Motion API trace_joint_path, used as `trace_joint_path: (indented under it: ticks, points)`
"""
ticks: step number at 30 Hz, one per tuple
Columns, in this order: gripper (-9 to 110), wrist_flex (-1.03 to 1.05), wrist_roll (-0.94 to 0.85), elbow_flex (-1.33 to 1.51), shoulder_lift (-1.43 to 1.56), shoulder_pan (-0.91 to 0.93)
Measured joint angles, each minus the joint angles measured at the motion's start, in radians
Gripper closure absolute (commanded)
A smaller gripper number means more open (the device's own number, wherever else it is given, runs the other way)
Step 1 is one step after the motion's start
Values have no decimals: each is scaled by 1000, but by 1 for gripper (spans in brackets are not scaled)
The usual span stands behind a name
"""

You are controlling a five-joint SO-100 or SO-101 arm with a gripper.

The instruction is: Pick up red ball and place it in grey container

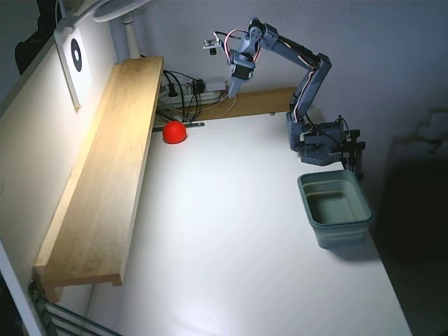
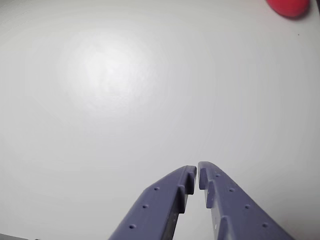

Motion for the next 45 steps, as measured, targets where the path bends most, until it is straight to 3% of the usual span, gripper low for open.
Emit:
trace_joint_path:
  ticks: [13,14,37,45]
  points:
    - [104,0,0,0,0,0]
    - [63,0,0,0,0,0]
    - [63,0,0,0,0,0]
    - [63,0,-2,0,0,173]
